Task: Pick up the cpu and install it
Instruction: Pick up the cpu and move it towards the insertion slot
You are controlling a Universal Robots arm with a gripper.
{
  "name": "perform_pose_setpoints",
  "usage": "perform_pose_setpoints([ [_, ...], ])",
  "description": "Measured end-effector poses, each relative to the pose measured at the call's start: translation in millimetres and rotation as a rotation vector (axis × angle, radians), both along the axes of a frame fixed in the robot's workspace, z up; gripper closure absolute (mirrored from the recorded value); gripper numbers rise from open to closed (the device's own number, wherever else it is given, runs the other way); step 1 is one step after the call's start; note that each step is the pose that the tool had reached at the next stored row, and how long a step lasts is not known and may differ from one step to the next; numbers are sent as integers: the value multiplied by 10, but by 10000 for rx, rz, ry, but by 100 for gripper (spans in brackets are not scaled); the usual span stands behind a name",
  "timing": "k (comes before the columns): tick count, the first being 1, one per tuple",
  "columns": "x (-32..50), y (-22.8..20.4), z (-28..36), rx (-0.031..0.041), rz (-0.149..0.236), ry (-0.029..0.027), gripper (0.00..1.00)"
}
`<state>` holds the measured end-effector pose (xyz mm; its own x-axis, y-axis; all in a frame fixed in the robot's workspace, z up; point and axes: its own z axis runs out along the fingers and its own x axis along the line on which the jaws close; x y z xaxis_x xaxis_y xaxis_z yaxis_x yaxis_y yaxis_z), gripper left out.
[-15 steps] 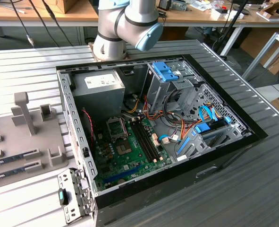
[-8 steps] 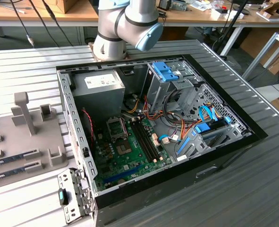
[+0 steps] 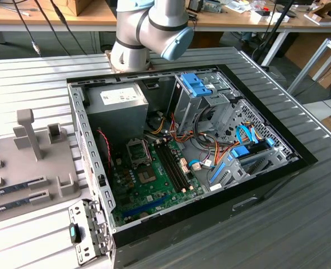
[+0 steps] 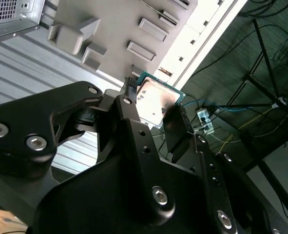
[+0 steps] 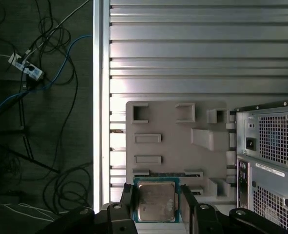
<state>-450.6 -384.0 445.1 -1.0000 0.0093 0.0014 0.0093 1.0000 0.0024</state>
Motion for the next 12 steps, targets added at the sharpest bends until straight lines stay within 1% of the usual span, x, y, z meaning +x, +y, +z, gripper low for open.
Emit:
perform_pose_setpoints([
  [12,86,-21,-10,1,0,-1,53],
])
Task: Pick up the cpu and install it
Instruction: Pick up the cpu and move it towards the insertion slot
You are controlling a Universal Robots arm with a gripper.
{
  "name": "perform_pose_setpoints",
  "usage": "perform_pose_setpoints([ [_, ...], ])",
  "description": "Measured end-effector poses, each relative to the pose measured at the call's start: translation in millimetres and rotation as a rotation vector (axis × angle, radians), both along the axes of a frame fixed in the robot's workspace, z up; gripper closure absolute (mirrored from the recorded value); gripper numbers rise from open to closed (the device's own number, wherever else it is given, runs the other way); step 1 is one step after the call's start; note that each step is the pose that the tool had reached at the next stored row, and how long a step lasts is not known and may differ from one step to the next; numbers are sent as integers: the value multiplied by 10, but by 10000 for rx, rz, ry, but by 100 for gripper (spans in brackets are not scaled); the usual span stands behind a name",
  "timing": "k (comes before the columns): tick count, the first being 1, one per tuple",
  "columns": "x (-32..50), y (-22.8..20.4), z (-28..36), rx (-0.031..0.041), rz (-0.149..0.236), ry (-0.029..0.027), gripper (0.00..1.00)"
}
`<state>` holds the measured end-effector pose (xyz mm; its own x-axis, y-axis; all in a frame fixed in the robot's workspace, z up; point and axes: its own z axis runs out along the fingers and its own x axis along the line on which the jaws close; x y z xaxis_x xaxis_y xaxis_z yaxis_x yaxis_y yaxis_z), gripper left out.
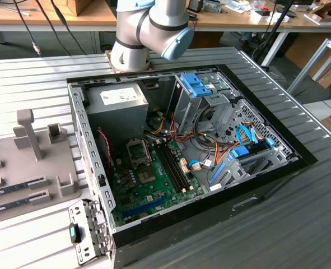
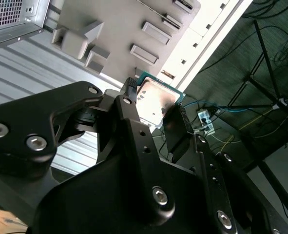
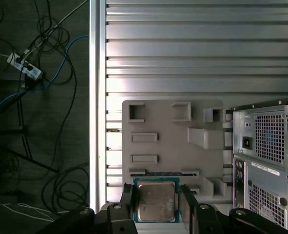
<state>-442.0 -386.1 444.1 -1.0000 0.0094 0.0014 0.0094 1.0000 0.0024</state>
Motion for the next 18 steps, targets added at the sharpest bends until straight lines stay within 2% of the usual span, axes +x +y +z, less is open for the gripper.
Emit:
perform_pose_setpoints([
  [18,124,-4,-11,0,0,-1,53],
])
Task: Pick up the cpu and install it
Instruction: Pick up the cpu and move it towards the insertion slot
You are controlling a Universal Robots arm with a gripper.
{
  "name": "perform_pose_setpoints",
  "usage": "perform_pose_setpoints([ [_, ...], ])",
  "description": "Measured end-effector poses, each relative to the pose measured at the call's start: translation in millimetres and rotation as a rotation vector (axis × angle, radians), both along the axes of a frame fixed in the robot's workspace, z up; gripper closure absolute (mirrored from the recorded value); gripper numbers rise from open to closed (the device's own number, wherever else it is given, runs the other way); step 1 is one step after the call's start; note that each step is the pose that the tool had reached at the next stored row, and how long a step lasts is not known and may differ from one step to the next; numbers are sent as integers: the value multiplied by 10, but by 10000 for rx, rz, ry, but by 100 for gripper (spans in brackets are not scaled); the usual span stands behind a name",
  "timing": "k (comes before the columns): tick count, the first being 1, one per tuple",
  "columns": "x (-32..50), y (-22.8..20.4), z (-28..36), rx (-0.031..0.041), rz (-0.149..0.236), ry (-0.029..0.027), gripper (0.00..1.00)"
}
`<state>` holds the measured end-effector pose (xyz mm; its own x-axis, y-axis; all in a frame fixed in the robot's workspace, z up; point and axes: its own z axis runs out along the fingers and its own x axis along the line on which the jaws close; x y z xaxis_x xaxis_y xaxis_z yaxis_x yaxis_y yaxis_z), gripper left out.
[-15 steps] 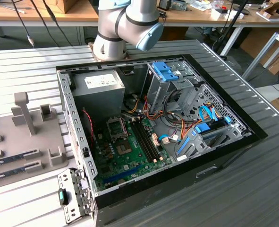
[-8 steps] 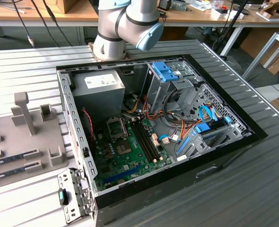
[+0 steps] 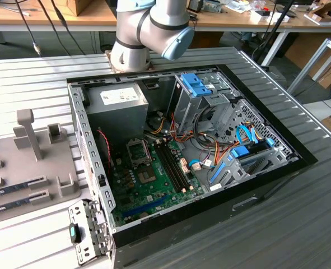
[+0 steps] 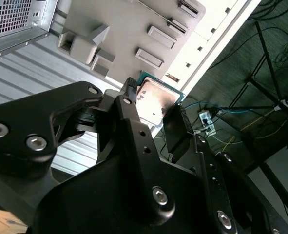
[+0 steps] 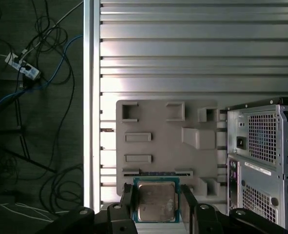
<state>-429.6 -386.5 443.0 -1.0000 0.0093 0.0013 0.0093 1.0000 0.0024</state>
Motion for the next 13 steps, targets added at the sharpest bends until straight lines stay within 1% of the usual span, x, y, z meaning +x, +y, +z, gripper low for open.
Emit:
perform_pose_setpoints([
  [1,7,0,-1,0,0,0,53],
  [3,50,-1,-5,1,0,0,53],
  [5,124,-3,-12,0,0,0,53],
  [13,175,-4,-16,0,0,0,53],
])
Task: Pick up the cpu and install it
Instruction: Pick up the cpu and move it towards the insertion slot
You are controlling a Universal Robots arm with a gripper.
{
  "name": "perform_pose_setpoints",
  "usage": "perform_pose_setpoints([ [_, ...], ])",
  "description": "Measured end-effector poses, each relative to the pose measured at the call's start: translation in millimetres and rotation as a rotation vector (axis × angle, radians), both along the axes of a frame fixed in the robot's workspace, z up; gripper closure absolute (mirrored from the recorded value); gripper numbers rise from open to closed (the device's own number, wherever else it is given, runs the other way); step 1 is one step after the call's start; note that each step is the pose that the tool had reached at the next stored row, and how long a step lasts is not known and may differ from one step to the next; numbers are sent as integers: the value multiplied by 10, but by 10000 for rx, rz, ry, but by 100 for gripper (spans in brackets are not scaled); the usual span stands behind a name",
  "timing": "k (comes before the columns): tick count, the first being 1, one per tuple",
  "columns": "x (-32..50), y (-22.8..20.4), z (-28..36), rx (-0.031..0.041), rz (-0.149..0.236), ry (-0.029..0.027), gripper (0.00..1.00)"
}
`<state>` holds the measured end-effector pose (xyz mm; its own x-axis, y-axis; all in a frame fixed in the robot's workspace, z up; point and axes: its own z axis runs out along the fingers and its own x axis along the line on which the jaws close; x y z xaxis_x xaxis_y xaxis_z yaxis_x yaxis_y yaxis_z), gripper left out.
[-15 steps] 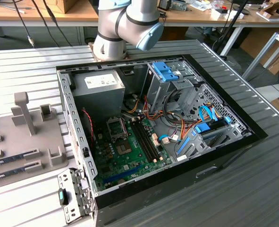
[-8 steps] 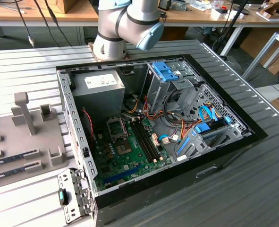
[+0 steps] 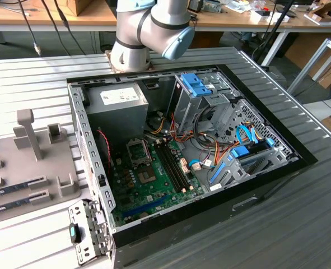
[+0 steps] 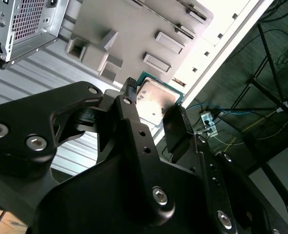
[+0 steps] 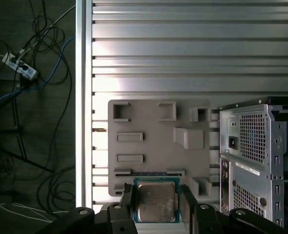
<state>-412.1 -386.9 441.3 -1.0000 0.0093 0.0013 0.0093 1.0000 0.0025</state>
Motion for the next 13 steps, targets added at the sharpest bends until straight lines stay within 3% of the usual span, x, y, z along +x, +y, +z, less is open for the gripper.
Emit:
perform_pose_setpoints([
  [13,119,-2,-11,0,0,0,53],
])
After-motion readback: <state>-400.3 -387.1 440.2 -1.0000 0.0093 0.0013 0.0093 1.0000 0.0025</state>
